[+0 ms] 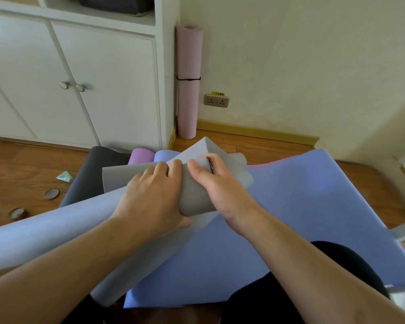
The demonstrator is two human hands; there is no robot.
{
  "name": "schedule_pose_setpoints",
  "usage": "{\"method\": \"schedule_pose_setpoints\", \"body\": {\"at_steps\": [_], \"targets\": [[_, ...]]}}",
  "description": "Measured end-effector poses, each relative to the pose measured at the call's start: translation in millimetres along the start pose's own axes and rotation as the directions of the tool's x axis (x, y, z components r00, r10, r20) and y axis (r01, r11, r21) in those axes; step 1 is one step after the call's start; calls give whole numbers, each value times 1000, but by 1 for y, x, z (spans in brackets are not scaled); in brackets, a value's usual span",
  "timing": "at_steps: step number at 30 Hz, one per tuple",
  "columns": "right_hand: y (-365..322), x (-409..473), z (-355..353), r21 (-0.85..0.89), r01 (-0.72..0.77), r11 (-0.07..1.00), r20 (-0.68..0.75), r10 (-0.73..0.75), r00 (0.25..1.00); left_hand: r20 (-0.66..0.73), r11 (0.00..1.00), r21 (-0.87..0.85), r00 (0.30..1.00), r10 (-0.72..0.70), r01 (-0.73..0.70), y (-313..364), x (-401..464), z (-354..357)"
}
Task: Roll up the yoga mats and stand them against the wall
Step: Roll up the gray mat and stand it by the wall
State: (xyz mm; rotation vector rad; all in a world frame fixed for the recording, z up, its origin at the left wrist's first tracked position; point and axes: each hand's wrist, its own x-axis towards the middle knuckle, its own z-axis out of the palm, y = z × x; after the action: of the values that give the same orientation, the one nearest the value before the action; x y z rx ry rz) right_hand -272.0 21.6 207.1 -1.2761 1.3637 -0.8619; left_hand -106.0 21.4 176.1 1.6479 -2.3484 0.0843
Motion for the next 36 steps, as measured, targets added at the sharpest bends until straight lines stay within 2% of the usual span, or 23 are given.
{"method": "schedule_pose_setpoints", "body": {"at_steps": [2, 4, 7, 12, 19, 21, 24, 29, 31, 36], "targets": [[0, -2, -10, 42, 44, 998, 146, -49, 988, 45, 999, -9, 998, -39, 40, -3, 3, -6], [3, -2, -17, -14, 89, 996, 257, -83, 963, 64, 997, -21, 996, -67, 68, -4, 4, -13], [10, 2, -19, -232, 138, 963, 283, -69, 957, 109, 994, -56, 990, -90, 97, -5, 5, -21], [14, -3, -15, -95, 116, 989, 387, -71, 919, 194, 992, -63, 976, -98, 112, -6, 3, -20], [21, -5, -5, -145, 93, 985, 349, -37, 936, 183, 996, -31, 980, -75, 82, 1, 1, -25], [16, -6, -5, -89, 89, 992, 304, -59, 951, 153, 995, -36, 984, -89, 96, 5, 1, -27], [11, -3, -7, -71, 127, 989, 139, -116, 983, 146, 990, -77, 983, -108, 120, 9, 2, -30], [10, 7, -19, 2, 132, 991, -23, -131, 991, 165, 980, -190, 986, -20, 51, -7, 4, -37], [8, 11, -32, 58, 128, 990, -87, -123, 989, 189, 983, -177, 982, -11, 45, -22, 4, -39], [-4, 15, -77, 248, 133, 959, -247, -70, 966, 126, 995, -60, 990, -68, 76, -60, 3, -48]]}}
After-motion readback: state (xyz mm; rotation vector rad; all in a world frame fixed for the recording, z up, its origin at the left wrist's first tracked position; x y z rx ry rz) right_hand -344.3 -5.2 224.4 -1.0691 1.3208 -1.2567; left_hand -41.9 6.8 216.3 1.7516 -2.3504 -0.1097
